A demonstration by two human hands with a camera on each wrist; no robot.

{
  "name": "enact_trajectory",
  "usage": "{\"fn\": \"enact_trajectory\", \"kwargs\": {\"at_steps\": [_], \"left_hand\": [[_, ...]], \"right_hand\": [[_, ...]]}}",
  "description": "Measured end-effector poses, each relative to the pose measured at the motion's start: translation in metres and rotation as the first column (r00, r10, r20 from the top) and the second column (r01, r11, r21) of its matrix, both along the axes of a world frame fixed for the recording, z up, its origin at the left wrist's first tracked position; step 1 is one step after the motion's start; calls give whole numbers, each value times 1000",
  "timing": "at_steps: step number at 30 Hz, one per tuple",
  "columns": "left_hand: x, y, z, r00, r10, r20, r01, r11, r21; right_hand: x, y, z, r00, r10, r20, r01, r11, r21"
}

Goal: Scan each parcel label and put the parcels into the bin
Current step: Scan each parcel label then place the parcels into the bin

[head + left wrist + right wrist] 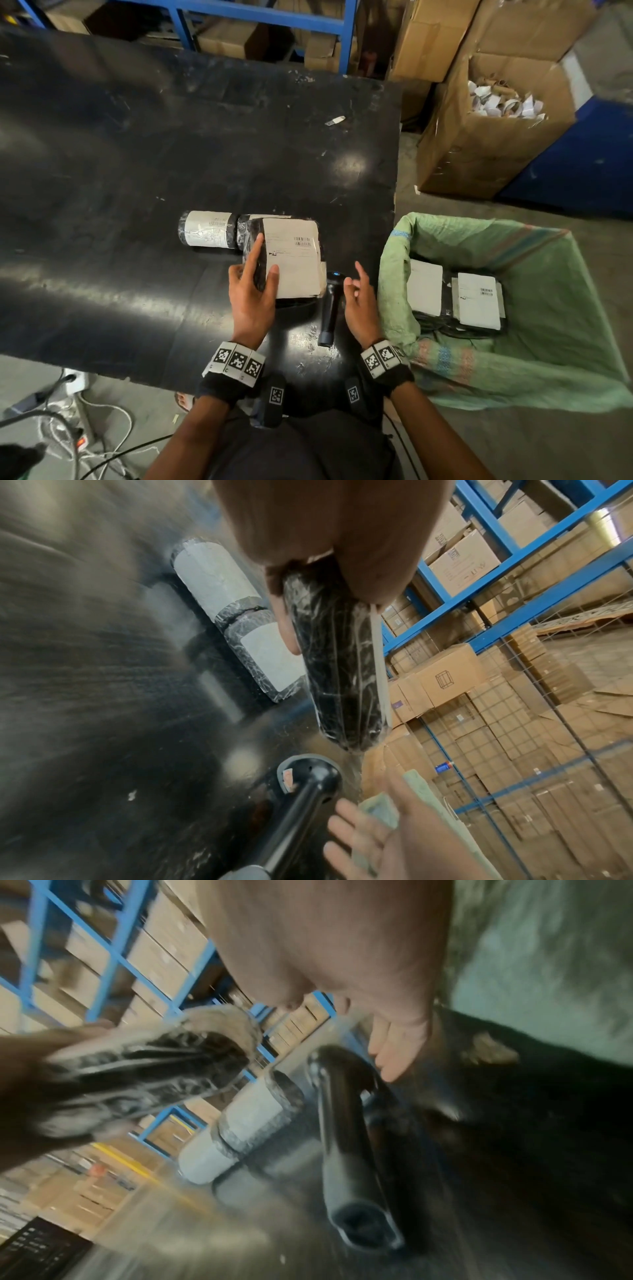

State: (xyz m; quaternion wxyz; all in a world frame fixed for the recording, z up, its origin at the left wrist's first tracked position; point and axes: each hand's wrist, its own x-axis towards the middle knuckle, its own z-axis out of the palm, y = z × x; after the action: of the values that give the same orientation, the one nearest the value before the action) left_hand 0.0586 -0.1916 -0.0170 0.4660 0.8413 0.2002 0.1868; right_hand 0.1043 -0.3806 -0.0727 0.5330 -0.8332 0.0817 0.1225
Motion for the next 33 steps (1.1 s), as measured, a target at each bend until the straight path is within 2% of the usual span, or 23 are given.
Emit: {"fn": "enact_trajectory", "kwargs": {"at_steps": [3, 8, 14, 19, 22, 24, 26, 28, 30, 33], "left_hand": [[6, -9, 4, 997, -70, 32, 71, 997, -4], [21, -41, 10, 977, -201, 71, 206, 976, -75], [40, -81, 12, 942, -327, 74, 335, 914, -229], [51, -123, 13, 906, -420, 60, 420, 870, -256], [58, -153, 13, 839, -544, 14, 526, 805, -275], [64, -176, 10, 778, -625, -54, 605, 771, -199], [69, -199, 2, 766, -631, -122, 629, 775, -59], [72, -219, -11, 758, -611, -227, 644, 756, 117], [73, -231, -30, 752, -564, -341, 653, 708, 268], [72, -238, -46, 747, -518, -415, 658, 661, 360]], "right_hand": [[-1, -11, 34, 988, 31, 150, -46, 994, 101], [3, -22, 70, 980, 108, 166, -145, 963, 227], [9, -55, 72, 976, -24, 214, -22, 978, 207], [4, -98, 81, 966, -59, 250, 45, 997, 59], [4, -134, 89, 964, -99, 247, 97, 995, 18], [6, -165, 91, 964, -104, 245, 121, 991, -57], [13, -203, 86, 974, -90, 209, 129, 975, -180], [29, -244, 76, 990, -101, 103, 128, 942, -311], [53, -282, 61, 996, -90, -3, 80, 905, -418], [88, -323, 47, 986, -47, -158, -45, 845, -533]]}}
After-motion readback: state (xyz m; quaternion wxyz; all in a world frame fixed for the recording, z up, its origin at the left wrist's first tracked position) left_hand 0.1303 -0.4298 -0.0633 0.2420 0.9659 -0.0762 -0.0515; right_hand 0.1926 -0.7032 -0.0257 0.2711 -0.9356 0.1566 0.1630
